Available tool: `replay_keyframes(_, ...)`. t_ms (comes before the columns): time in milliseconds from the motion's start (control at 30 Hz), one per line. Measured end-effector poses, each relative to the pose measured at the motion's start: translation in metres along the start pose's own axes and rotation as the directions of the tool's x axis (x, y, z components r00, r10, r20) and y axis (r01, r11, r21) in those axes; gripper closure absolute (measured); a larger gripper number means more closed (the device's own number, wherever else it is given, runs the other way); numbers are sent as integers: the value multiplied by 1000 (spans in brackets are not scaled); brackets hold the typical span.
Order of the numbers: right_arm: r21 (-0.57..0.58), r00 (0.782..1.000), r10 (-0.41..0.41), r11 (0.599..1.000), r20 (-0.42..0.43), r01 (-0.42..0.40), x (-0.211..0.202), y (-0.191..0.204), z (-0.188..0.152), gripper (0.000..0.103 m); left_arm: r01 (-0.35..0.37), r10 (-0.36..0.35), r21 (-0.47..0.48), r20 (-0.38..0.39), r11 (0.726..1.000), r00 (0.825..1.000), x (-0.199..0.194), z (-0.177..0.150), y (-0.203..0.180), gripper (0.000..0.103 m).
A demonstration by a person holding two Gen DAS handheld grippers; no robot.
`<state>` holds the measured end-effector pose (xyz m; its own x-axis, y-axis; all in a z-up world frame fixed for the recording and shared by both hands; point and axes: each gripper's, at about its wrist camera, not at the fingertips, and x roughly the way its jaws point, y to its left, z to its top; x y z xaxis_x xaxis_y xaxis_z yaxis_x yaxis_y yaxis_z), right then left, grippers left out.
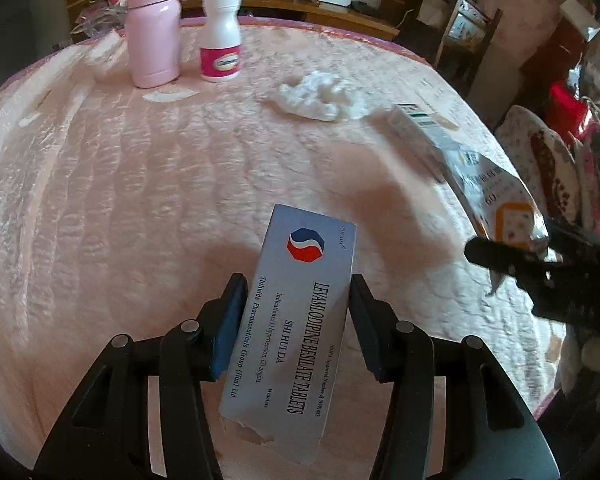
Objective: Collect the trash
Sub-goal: 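Grasp the white medicine box with left tool while right grasps the snack pouch, then carry the medicine box and snack pouch with both tools to the bucket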
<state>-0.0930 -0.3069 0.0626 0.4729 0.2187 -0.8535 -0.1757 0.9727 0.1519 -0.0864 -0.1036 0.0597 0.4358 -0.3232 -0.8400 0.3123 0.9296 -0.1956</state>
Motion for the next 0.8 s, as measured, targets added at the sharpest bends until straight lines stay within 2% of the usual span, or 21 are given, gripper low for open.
replay_keyframes(267, 18, 998, -48, 999, 30, 47, -39, -17, -50, 36, 2, -3, 27, 29, 1000, 1000, -5, -10, -48, 53)
replay_keyframes(667, 113, 994, -89, 990, 64, 81, -80, -64, -96, 36, 20, -26, 109, 62, 994, 998, -10, -13, -118, 53)
replay_keyframes(800, 147, 990, -119, 983, 72, 107, -95, -87, -108, 36, 49, -58, 151, 57, 987, 997, -9, -12, -149, 53)
